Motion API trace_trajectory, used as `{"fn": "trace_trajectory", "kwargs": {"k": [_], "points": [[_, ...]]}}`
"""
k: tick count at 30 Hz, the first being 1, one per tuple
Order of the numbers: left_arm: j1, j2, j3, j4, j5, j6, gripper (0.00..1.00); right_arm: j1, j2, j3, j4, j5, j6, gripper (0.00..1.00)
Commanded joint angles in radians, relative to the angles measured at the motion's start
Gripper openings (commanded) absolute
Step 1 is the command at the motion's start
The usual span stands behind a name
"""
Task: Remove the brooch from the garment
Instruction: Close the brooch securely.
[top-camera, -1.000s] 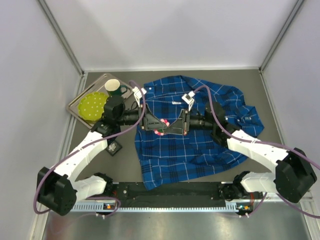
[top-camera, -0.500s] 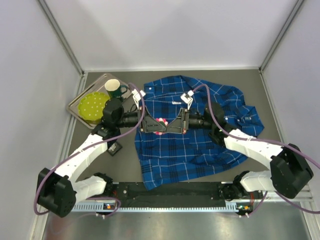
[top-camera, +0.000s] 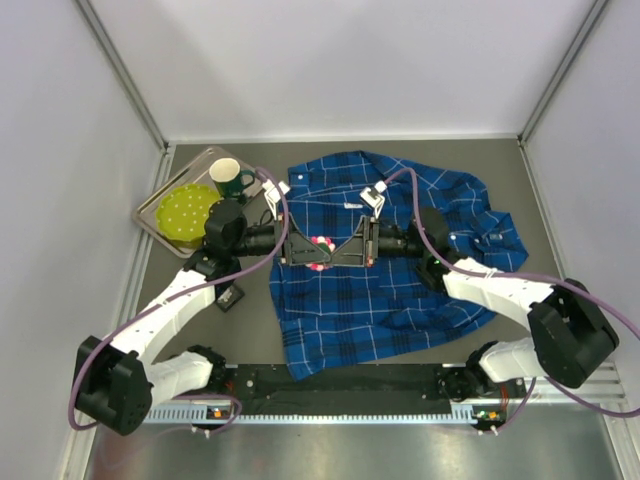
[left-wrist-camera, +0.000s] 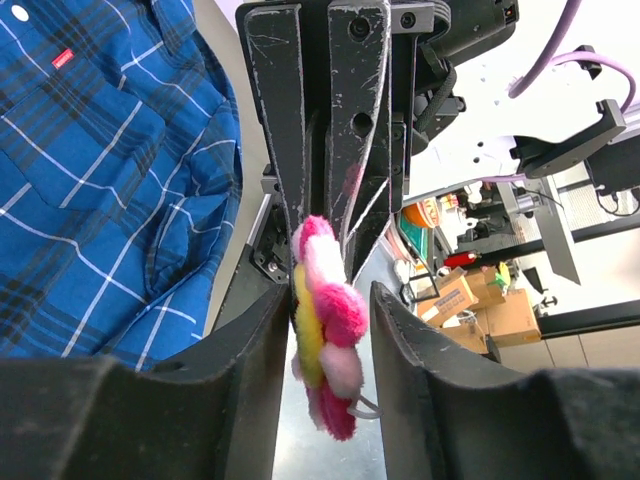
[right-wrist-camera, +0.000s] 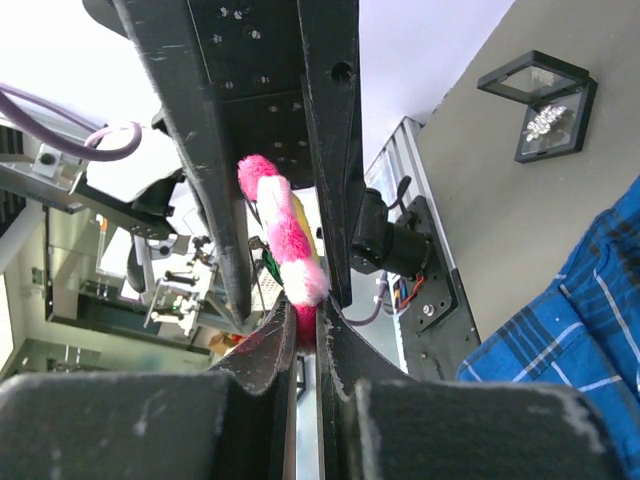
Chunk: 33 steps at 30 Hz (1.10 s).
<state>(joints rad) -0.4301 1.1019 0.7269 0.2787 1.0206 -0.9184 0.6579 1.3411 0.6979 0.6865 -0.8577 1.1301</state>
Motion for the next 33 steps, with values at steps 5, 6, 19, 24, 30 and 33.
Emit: {"fn": "trace_trajectory", "kwargs": {"k": [5,6,19,24,30,33], "points": [[0.004,-0.011,0.008,0.109,0.021,-0.023,0.26,-0.006,0.018,-0.003,0.087,-0.021,0.023,0.00],[0.002,-0.011,0.006,0.114,0.021,-0.028,0.26,-0.004,0.020,-0.001,0.084,-0.021,0.022,0.00],[0.001,0.004,0.002,0.100,-0.022,-0.054,0.15,0.038,0.029,0.025,0.056,0.003,0.010,0.00],[0.002,0.000,0.000,0.057,-0.030,-0.025,0.08,0.043,0.021,0.022,0.067,0.013,0.020,0.00],[0.004,-0.008,0.032,-0.044,-0.031,0.046,0.00,0.005,-0.048,0.049,-0.206,0.057,-0.128,0.03],[0.010,-0.011,0.039,-0.062,-0.024,0.059,0.00,-0.033,-0.088,0.049,-0.287,0.058,-0.170,0.12]]}}
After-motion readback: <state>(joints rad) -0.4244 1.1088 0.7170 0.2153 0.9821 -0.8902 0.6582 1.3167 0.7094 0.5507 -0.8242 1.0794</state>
